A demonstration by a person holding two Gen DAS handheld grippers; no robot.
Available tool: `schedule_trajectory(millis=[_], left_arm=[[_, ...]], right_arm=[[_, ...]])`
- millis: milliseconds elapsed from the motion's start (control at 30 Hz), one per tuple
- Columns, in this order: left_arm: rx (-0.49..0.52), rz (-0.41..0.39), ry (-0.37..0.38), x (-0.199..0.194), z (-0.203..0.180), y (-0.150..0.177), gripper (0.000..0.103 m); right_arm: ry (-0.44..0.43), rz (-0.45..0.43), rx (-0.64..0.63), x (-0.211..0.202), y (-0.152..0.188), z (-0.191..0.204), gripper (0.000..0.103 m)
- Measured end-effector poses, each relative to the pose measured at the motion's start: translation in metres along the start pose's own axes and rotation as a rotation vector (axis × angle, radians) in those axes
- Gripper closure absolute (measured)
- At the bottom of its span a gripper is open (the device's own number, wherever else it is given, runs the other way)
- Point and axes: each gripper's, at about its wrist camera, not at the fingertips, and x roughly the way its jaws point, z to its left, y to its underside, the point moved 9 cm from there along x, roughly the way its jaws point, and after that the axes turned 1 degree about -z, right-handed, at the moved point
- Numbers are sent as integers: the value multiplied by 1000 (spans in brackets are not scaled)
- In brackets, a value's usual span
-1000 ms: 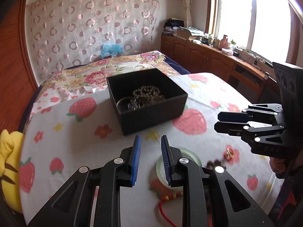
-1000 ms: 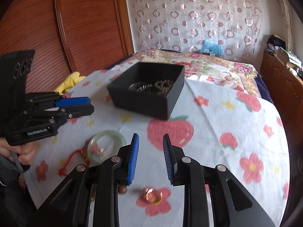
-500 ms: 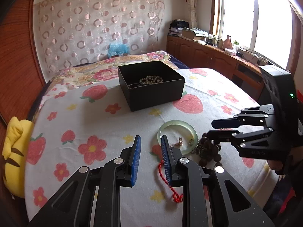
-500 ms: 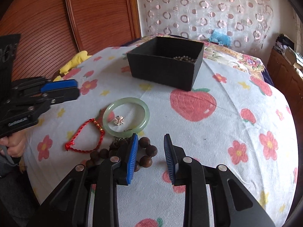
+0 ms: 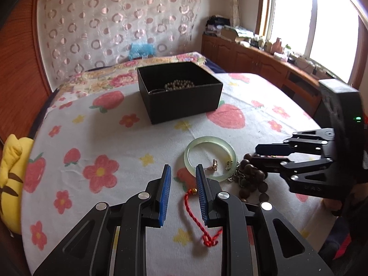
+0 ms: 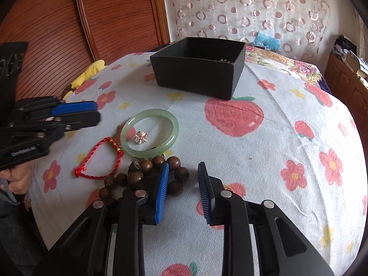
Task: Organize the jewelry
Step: 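Move the left tool toward the pale green jade bangle, then close the left tool on the jade bangle rim and lift it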
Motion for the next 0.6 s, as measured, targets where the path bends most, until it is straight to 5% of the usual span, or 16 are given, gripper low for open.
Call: schedule_trajectory(millis=[600], left_arm=[[96, 120, -57, 59, -12, -15, 82]], right_arm=[[17, 0, -15, -2, 0, 0, 75]])
